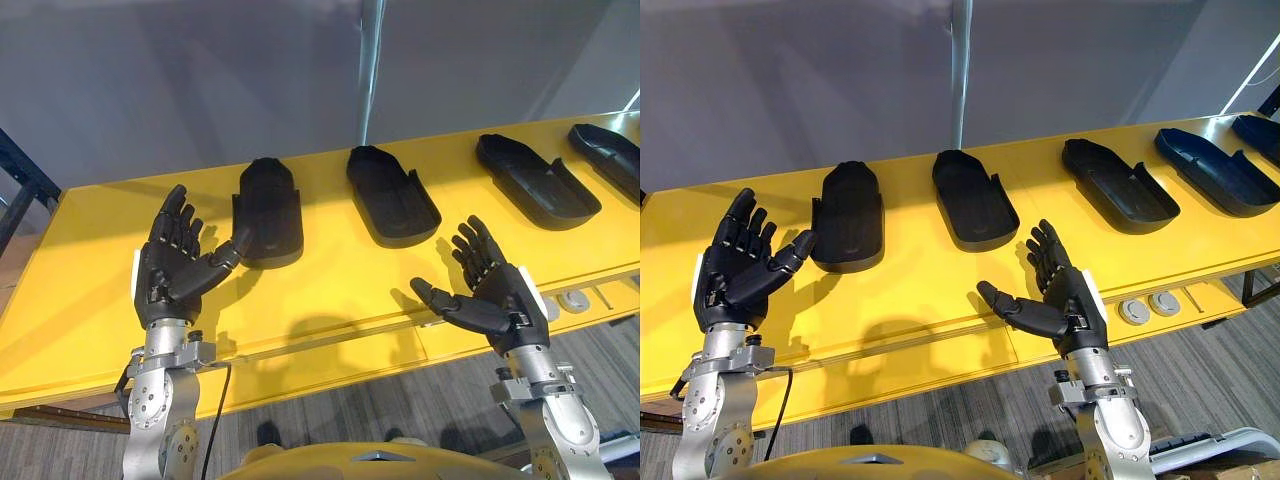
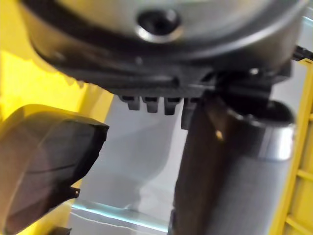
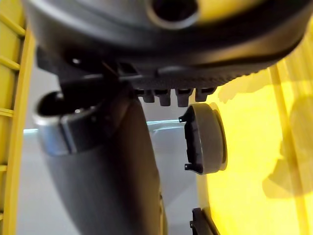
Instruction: Walk over and take three plastic housings, then place them on the shelf
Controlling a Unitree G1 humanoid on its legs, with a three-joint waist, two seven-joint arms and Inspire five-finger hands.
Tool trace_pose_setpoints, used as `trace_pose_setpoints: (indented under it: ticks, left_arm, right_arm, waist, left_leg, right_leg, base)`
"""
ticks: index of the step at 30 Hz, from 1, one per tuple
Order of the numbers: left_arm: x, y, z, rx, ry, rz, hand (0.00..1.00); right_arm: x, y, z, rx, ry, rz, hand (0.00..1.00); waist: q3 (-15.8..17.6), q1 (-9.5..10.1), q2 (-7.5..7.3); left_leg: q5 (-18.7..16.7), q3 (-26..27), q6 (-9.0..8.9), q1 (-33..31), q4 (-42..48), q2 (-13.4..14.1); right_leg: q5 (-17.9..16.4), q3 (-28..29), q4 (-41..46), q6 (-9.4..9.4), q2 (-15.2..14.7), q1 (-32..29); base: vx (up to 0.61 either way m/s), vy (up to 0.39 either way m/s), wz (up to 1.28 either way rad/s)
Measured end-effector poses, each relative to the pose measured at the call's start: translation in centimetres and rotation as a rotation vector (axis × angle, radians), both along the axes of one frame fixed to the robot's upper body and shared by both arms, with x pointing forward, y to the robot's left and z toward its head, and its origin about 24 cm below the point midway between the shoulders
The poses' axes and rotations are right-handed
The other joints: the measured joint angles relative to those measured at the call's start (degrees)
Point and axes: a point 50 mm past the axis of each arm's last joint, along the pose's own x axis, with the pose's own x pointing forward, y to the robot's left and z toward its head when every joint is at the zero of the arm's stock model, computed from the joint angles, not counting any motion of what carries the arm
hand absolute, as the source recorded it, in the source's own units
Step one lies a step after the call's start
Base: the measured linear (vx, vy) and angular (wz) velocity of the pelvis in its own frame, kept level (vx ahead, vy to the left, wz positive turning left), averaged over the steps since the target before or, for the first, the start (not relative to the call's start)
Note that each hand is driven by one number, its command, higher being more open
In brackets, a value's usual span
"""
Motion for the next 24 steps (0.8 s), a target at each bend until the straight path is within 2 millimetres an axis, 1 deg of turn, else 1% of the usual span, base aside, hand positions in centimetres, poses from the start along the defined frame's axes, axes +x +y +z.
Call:
trace_pose_setpoints:
  ticks: [6, 11, 15, 18, 24]
  left_arm:
    - [0.0, 0.2, 0.0, 0.000, 0.007, 0.019, 1.00]
    - [0.0, 0.4, 0.1, 0.011, 0.013, 0.027, 1.00]
    - [0.0, 0.5, 0.1, 0.016, 0.013, 0.029, 1.00]
    - [-0.1, 0.6, 0.0, 0.018, 0.016, 0.035, 1.00]
    - [-0.7, 0.9, -0.3, 0.021, 0.039, 0.051, 1.00]
  right_arm:
    - [0.2, 1.0, -0.5, 0.040, 0.016, 0.048, 1.00]
    - [1.0, 2.1, -1.4, 0.069, 0.045, 0.075, 1.00]
    - [1.5, 2.0, -2.0, 0.072, 0.061, 0.052, 1.00]
    - [1.9, 1.8, -2.4, 0.073, 0.073, 0.028, 1.00]
    - [2.2, 2.1, -2.6, 0.053, 0.082, 0.009, 1.00]
  waist:
    - [0.1, 0.12, -0.12]
    - [0.1, 0.43, -0.26]
    - [0.0, 1.52, -0.36]
    - [0.0, 1.56, -0.42]
    - [0.0, 1.70, -0.48]
  left_leg:
    - [-0.1, -0.5, 0.13, -0.1, 0.0, 0.0]
    - [0.0, -1.2, 0.02, -0.3, 0.0, 0.0]
    - [0.4, -1.8, 0.32, -0.8, 0.0, -0.1]
    - [0.5, -2.4, 0.36, -1.0, 0.0, -0.2]
    - [0.5, -2.9, 0.39, -1.0, 0.0, -0.2]
  right_leg:
    - [-0.3, -0.3, 0.1, -0.45, 0.0, 0.1]
    - [-0.4, -1.2, 0.0, -0.48, 0.0, 0.1]
    - [-0.3, -1.7, 0.0, -0.48, 0.0, 0.3]
    - [-0.2, -2.6, 0.0, -0.24, -0.1, 0.6]
    - [-0.5, -2.8, 0.0, -0.66, -0.1, 0.8]
  base:
    - [-0.01, 0.001, 0.02]
    - [-0.01, 0.002, 0.08]
    - [0.02, -0.002, 0.05]
    - [0.02, -0.002, 0.13]
    - [0.00, 0.000, 0.02]
